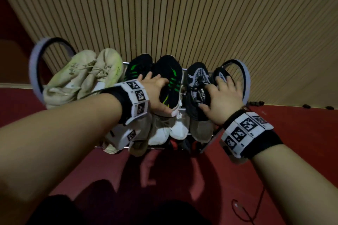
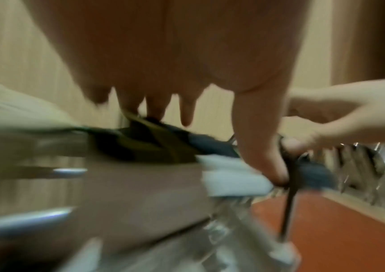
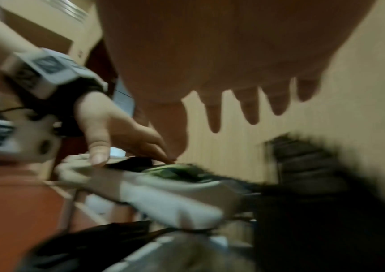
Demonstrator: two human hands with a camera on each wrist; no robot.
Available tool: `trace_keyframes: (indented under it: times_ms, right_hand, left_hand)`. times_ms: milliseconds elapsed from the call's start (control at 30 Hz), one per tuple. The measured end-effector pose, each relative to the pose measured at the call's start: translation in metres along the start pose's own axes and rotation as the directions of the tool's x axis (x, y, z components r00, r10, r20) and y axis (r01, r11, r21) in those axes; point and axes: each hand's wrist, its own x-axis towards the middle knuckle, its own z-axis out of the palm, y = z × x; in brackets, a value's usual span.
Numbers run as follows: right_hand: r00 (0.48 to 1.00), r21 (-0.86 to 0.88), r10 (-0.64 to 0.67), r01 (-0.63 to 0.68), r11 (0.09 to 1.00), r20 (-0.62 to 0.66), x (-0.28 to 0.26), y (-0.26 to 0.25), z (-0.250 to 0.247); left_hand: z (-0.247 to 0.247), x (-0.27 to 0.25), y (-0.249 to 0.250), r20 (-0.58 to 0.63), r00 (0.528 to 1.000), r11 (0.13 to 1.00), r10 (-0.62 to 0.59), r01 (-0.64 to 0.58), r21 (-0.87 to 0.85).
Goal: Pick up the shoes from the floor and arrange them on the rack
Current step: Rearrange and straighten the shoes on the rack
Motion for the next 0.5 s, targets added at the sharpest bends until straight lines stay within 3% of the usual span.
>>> trace_keyframes:
  times_ms: [67, 167, 233, 367, 500]
  right_hand:
    - [0.988, 0.063, -0.144, 0.148, 0.987, -0.053, 0.001, -0.035, -0.004]
    - [0.951, 0.164, -0.283, 0.262, 0.951, 0.120, 0.000, -0.088, 0.008]
    - [0.947, 0.158, -0.240, 0.209, 0.965, 0.216, 0.004, -0.111, 0.019]
    - [0.980, 0.133, -0.121, 0.100, 0.986, 0.159, 0.017, -0.118, 0.032]
    - [0.961, 0.139, -0.245, 0.228, 0.964, 0.128, 0.029, -0.112, 0.039]
  left_hand:
    - [-0.002, -0.012, -0.030, 0.052, 0.998, 0.997, -0.046, 0.043, 0.061]
    - [0.002, -0.028, -0.070, 0.152, 0.983, 0.973, -0.099, 0.064, 0.222]
    - [0.009, -0.034, -0.082, 0.117, 0.990, 0.957, -0.074, 0.038, 0.287]
    - [0.018, -0.036, -0.085, -0.024, 0.996, 0.918, 0.091, -0.075, 0.389]
    - [0.018, -0.038, -0.094, -0.023, 0.986, 0.919, 0.165, -0.145, 0.366]
